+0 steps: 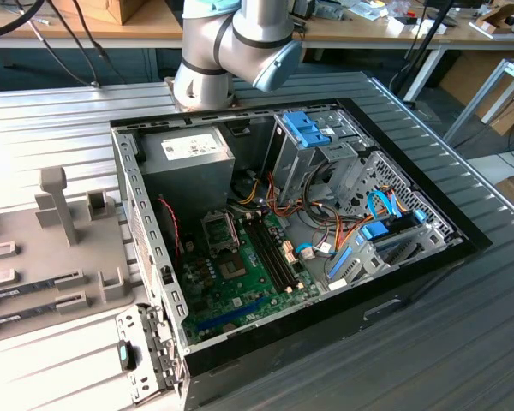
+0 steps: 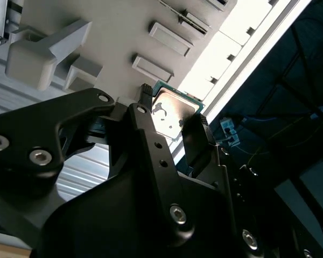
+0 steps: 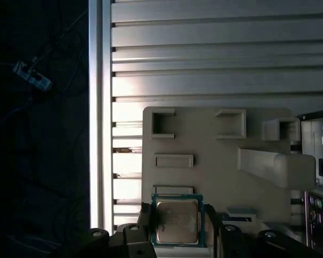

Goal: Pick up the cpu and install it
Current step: 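Pick up the cpu and move it towards the insertion slot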

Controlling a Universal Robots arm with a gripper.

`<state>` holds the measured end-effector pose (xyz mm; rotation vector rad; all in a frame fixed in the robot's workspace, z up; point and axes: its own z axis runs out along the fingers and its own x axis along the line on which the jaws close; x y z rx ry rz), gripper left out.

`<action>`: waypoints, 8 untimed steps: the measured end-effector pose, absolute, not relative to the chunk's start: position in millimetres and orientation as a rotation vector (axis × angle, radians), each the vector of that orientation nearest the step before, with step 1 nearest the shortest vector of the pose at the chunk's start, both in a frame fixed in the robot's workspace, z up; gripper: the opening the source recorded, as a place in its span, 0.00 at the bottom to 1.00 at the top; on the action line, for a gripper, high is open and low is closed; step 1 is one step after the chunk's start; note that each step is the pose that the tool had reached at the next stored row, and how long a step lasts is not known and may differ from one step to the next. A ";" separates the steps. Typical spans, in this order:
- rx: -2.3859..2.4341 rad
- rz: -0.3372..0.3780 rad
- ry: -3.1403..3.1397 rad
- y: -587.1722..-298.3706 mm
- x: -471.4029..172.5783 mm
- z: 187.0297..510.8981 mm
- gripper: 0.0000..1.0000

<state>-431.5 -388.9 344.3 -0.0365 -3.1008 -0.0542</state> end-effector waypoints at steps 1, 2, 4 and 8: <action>-0.037 -0.054 -3.101 -388.9 -431.5 344.8 0.47; -0.037 -0.054 -3.101 -388.9 -431.5 345.2 0.47; -0.037 -0.054 -3.101 -388.9 -431.5 346.6 0.47; -0.037 -0.054 -3.101 -388.9 -431.5 349.1 0.47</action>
